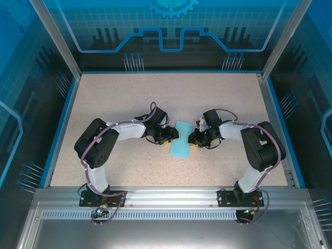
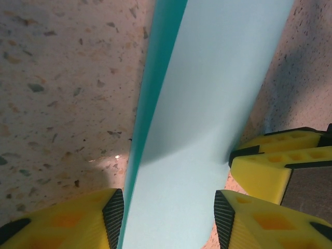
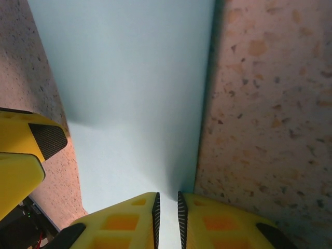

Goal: Fold a paper plane with a square sheet of paper (pick it up from the middle)
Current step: Fold the triangle a second time at the center of the table.

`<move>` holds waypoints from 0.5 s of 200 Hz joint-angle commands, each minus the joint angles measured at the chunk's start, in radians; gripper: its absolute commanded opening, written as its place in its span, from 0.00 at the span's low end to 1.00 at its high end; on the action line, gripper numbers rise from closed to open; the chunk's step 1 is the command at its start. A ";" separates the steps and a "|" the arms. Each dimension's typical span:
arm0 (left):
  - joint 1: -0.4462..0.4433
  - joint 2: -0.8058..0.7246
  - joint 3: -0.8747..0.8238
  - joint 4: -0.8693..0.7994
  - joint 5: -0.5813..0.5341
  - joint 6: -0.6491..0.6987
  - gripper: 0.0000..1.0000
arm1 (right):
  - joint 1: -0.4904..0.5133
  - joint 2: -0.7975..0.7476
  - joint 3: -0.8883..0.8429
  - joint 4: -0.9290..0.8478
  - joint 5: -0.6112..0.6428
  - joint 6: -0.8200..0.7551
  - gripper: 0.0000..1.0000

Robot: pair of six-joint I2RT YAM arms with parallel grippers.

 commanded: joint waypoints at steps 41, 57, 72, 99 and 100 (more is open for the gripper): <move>-0.022 0.028 0.036 -0.062 0.022 0.029 0.54 | -0.018 -0.005 -0.047 -0.012 0.010 -0.010 0.20; -0.023 0.027 0.035 -0.065 0.025 0.031 0.55 | -0.024 -0.004 -0.053 -0.005 0.007 -0.012 0.20; -0.027 0.028 0.036 -0.066 0.029 0.027 0.55 | -0.028 -0.005 -0.060 0.000 0.001 -0.012 0.20; -0.036 0.032 0.039 -0.064 0.041 0.021 0.56 | -0.030 -0.007 -0.064 0.005 -0.004 -0.012 0.20; -0.037 0.032 0.039 -0.065 0.042 0.021 0.55 | -0.030 -0.008 -0.064 0.005 -0.004 -0.012 0.20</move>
